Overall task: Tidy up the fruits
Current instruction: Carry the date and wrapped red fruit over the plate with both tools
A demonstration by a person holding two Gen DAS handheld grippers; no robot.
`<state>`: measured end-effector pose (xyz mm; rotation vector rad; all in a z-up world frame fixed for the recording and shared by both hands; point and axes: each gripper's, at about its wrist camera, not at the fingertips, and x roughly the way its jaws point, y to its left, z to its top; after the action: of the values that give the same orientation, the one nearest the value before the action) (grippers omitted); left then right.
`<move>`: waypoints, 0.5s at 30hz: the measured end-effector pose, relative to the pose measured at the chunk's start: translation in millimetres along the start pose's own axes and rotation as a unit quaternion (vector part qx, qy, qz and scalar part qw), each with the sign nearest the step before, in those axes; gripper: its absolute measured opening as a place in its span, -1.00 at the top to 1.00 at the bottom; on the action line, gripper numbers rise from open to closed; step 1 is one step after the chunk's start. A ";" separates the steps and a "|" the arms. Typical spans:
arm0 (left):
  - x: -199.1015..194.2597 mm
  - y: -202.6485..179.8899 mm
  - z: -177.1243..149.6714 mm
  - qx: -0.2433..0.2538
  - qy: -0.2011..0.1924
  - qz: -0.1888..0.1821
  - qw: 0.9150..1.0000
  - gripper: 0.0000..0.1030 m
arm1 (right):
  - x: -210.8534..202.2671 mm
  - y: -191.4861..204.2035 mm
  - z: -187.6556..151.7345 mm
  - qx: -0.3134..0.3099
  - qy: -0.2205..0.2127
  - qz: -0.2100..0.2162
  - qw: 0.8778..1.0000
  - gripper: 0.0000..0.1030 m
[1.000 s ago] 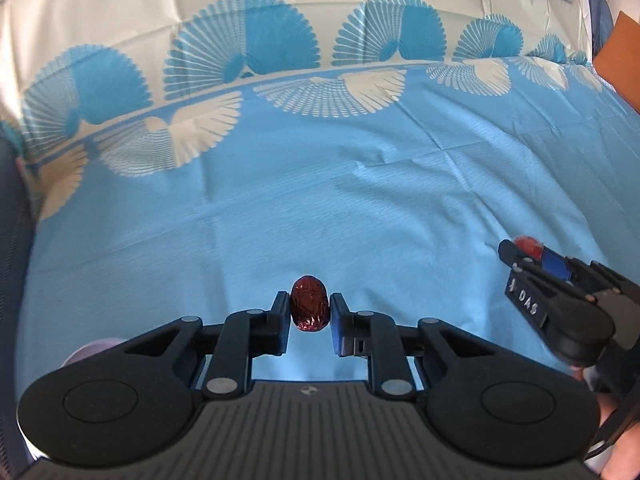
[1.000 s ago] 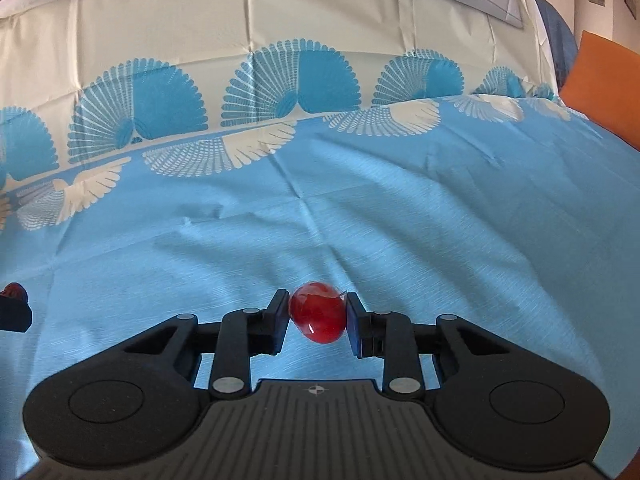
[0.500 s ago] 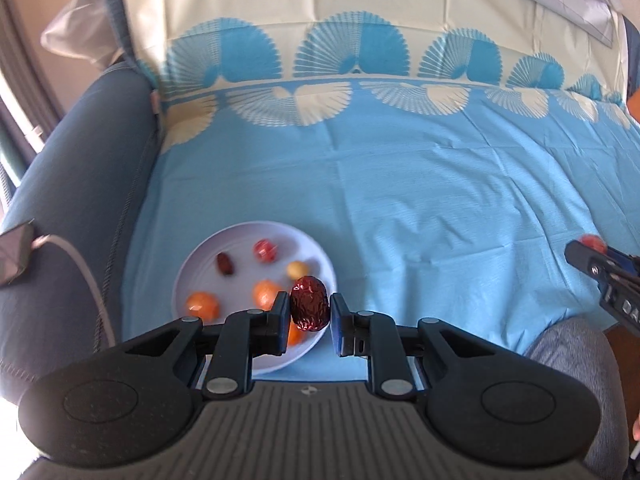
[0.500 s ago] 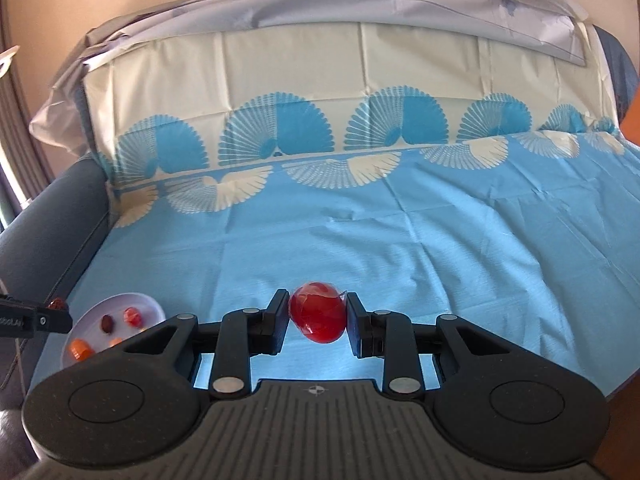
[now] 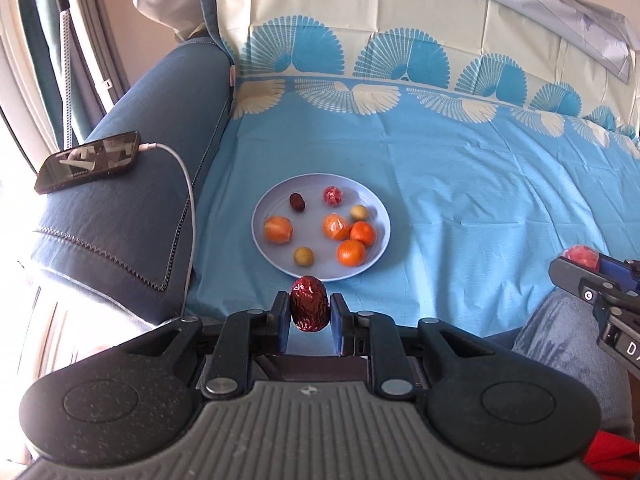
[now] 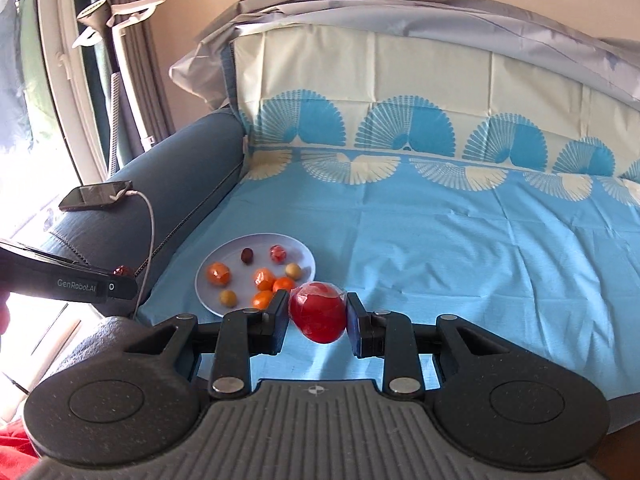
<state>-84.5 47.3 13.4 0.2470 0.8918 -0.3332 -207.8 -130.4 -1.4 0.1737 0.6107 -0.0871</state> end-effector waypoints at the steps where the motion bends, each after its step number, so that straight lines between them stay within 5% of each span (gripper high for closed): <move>1: -2.9 0.6 -3.2 -0.001 -0.003 0.000 1.000 0.56 | -3.6 4.0 -1.0 -0.005 -0.002 0.000 1.000 0.39; 15: -21.2 2.0 -18.7 -0.009 -0.024 -0.015 1.000 0.56 | -25.1 24.9 -9.2 -0.038 -0.011 -0.001 0.999 0.39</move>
<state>-109.5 59.4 19.1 0.2091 0.8524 -0.3580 -230.1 -103.5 9.1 0.0973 0.5913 -0.0681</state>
